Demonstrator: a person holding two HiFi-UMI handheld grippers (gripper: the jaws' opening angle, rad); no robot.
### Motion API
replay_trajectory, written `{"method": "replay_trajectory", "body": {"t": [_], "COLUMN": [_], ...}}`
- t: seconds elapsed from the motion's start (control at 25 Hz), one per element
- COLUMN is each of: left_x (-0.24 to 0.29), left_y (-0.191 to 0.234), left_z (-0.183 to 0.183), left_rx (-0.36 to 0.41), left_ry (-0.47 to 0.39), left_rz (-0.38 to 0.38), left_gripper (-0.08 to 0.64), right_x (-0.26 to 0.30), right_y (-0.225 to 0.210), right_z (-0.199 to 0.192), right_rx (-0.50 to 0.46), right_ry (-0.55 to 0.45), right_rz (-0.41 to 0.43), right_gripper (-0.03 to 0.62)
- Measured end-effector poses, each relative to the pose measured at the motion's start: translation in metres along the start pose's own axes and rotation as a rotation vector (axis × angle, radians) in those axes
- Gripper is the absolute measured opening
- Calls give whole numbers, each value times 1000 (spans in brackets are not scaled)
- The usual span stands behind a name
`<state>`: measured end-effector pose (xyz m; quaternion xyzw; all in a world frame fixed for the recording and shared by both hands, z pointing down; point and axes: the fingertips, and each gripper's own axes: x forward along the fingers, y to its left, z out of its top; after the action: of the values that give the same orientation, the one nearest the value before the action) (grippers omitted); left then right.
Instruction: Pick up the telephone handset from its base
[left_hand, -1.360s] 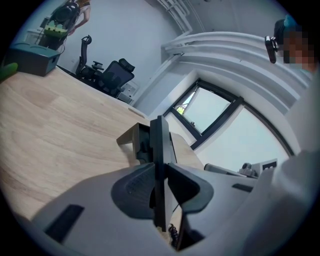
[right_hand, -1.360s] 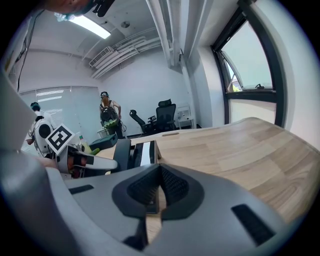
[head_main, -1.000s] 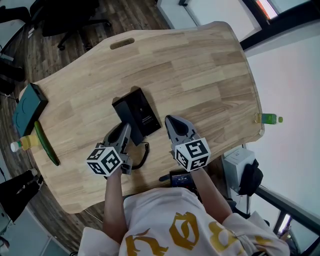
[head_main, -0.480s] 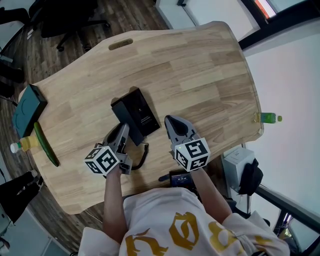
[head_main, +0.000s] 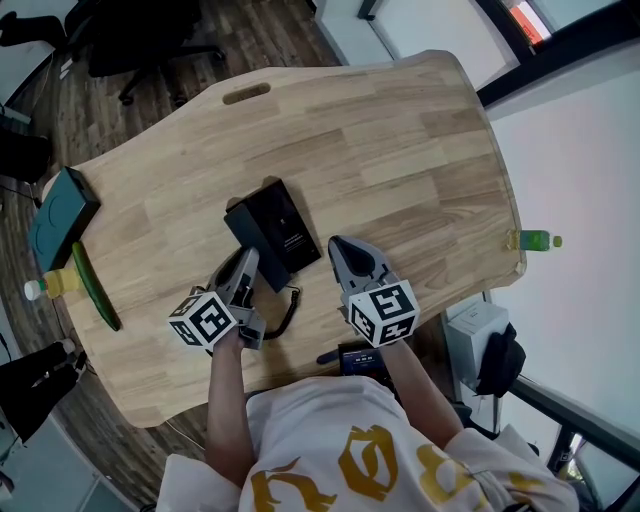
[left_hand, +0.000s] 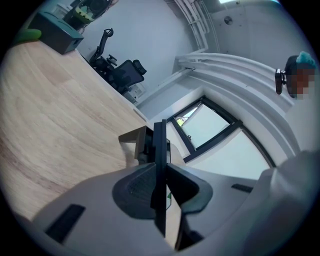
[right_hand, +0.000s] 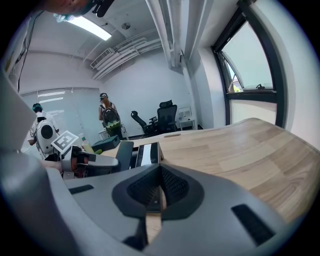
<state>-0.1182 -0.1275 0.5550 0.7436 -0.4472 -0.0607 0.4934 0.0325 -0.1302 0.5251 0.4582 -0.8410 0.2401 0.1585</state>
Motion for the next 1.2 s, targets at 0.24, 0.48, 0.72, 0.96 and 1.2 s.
{"method": "replay_trajectory", "body": {"t": [0.24, 0.48, 0.72, 0.96, 1.2], "left_x": [0, 0, 4, 5, 2], "left_y": [-5, -17, -31, -38, -48], "left_z": [5, 7, 4, 0, -1], "left_rx": [-1, 19, 28, 18, 13], "left_ry": [-4, 2, 17, 43, 51], "left_rz": [-28, -70, -120, -173, -214], "left_gripper": [71, 71, 72, 71, 71], "right_x": [0, -2, -6, -7, -13], "right_y": [-1, 2, 5, 8, 10], "right_z": [5, 10, 13, 17, 23], "right_rx": [-3, -8, -7, -14, -23], "right_ry": [-12, -24, -38, -49, -69], "right_rz": [3, 11, 12, 12, 9], "right_gripper": [5, 5, 5, 5, 5]}}
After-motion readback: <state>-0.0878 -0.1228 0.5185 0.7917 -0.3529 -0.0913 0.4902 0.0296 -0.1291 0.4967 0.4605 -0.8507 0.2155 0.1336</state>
